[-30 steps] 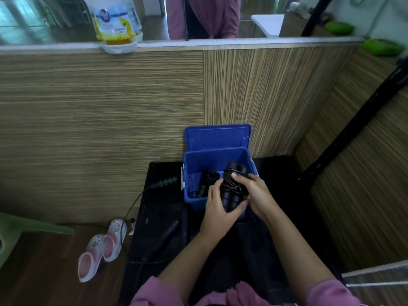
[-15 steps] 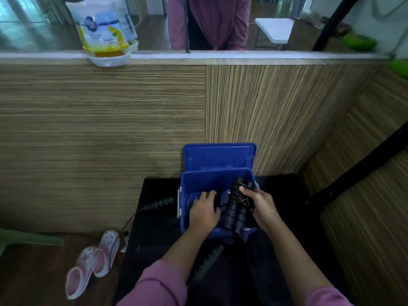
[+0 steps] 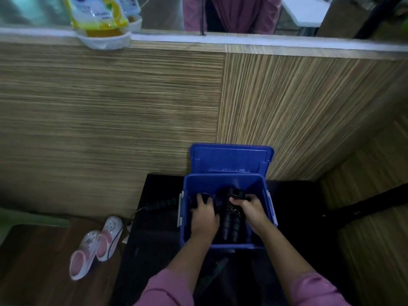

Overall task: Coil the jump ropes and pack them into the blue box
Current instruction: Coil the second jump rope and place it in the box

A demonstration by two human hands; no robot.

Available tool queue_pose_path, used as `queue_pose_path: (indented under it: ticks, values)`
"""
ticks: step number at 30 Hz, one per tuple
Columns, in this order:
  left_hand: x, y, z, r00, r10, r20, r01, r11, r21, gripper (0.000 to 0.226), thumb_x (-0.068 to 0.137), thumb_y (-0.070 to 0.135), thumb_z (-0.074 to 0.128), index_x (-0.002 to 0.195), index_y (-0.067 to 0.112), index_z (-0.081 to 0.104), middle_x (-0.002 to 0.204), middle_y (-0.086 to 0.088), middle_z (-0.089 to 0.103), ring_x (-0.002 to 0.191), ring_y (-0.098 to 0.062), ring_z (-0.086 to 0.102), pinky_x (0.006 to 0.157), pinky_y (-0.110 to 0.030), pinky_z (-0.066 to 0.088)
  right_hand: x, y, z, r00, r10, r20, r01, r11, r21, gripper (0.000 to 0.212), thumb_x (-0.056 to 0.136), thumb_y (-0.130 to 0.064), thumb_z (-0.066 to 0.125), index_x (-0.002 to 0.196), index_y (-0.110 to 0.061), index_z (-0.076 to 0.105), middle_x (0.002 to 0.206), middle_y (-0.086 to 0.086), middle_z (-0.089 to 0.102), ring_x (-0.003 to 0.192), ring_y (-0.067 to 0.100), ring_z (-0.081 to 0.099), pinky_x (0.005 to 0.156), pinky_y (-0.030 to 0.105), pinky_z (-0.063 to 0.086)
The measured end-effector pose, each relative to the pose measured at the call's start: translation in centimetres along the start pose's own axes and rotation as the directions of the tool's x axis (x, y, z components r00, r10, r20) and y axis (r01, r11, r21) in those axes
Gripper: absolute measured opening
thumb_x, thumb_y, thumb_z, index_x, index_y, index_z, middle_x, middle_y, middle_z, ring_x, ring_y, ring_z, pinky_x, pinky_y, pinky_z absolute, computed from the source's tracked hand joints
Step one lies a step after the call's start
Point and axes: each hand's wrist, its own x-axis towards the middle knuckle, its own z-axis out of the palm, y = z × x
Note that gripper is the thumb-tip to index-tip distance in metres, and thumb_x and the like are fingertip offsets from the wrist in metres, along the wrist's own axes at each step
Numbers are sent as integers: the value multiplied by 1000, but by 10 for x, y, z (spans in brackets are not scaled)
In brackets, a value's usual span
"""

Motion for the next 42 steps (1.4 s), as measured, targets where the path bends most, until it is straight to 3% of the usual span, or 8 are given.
queue_pose_path:
  ticks: [4,10,15,21,24,30,36,42]
  values:
    - [-5,-1,0,1000,-29,6,28,997,66,58,100,39,42,150,19,21,157,-22,3,121,-37,49,95,-36,46,3,5,7,1000,-13,24,17,983,-182,51,74,-21,78,117,-13,51,116,11,62,103,27,61,93,40,49]
    - [-7,-12,-5,995,92,46,-90,995,-44,59,99,26,44,152,24,19,158,-17,-2,112,-35,56,93,-36,47,-1,8,21,996,-66,63,83,933,-349,61,84,-20,70,135,-10,39,124,7,55,118,28,53,94,29,41]
    - [-6,-14,-5,995,73,61,-69,995,-73,59,100,30,45,152,28,18,160,-16,-6,116,-33,55,94,-37,47,-5,9,33,992,-114,56,127,872,-473,61,91,-28,61,140,-9,29,135,13,51,123,30,49,95,27,38]
    - [-11,-14,-11,997,50,65,-46,997,-56,66,98,39,49,153,29,14,161,-10,-4,123,-32,51,92,-37,47,-1,9,28,992,-91,87,121,878,-464,58,86,-40,63,136,-15,44,132,9,56,119,25,53,99,31,43]
    - [-15,-15,-14,999,35,19,-33,995,-91,67,98,32,52,153,28,14,161,-12,0,122,-30,52,94,-35,46,-5,2,23,995,-72,66,91,924,-371,55,89,-41,60,135,-13,49,130,7,58,119,25,54,97,30,42]
    - [-27,-21,-20,994,33,-102,-51,983,-178,64,96,22,52,151,19,20,152,-14,25,117,-28,55,93,-35,46,-20,-4,20,988,-149,39,152,898,-414,49,93,-33,56,134,-6,48,134,13,54,124,30,50,94,26,37]
    - [-52,-29,-32,939,190,-286,-219,973,-73,52,96,29,47,146,18,34,141,-3,44,123,-22,49,91,-38,49,-60,-8,29,931,-356,77,334,749,-572,53,93,-30,57,138,-5,43,139,18,38,126,34,45,105,33,36]
    - [-83,-56,-26,901,186,-393,-216,976,-32,55,96,37,48,147,20,34,150,-2,37,139,-17,32,95,-34,47,-116,8,57,810,-553,195,557,623,-549,45,94,-21,55,134,-3,46,139,13,40,126,27,45,105,24,29]
